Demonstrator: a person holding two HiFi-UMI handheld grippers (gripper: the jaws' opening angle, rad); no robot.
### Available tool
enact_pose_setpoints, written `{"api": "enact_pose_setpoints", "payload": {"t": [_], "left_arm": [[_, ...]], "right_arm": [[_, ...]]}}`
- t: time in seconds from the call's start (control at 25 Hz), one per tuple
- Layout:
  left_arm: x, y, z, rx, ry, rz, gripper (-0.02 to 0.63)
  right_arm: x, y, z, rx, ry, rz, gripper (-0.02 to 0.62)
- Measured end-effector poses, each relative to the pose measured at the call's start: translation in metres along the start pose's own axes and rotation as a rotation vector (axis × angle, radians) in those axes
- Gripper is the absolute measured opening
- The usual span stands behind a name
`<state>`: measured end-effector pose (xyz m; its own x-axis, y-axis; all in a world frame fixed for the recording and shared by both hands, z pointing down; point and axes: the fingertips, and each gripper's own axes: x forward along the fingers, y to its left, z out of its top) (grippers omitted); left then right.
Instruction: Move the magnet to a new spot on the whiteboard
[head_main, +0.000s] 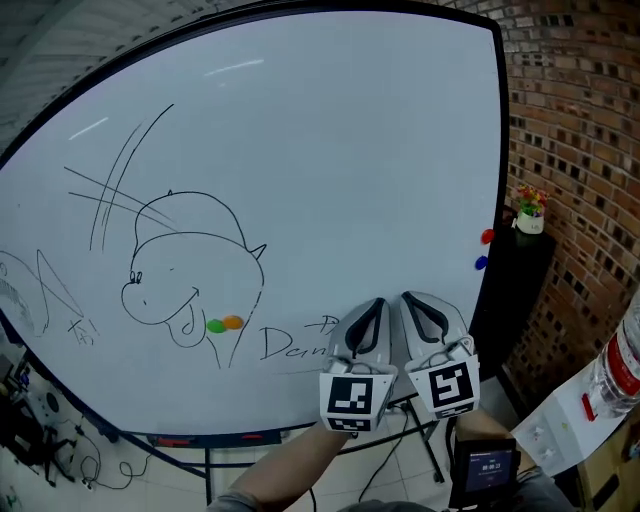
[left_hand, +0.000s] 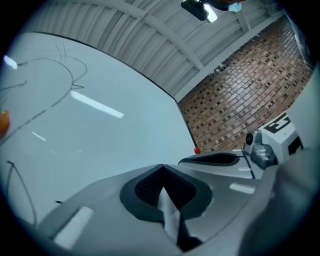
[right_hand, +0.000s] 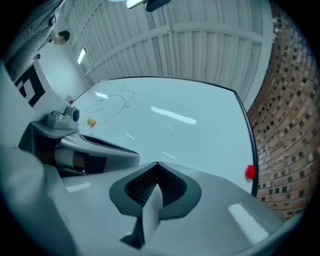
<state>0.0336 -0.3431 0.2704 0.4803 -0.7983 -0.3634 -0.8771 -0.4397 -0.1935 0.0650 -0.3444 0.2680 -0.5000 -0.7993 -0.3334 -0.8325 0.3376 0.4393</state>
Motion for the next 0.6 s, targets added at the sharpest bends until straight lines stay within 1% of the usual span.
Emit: {"api": "enact_pose_setpoints", "payload": {"t": [0.2, 0.36, 0.52, 0.6], "left_arm": [[-0.057, 0.063, 0.005, 0.026, 0.037, 0.099, -0.005], [-0.102, 0.102, 0.009, 0.044, 0.057, 0.156, -0.005], [-0.141, 0.143, 0.013, 0.067, 0.071, 0.22, -0.005], [-0.156, 0.159, 0.014, 0.069, 0.078, 0.245, -0.005]], "right_arm": [[0.026, 0.08, 0.031, 0.031, -0.029, 0.108, 0.006], [0.038, 0.138, 0.055, 0.006, -0.055, 0.171, 0.006], [0.055, 0.191, 0.075, 0.01, -0.091, 0.235, 0.008], [0.061, 0.21, 0.082, -0.01, -0.094, 0.25, 0.037]]}}
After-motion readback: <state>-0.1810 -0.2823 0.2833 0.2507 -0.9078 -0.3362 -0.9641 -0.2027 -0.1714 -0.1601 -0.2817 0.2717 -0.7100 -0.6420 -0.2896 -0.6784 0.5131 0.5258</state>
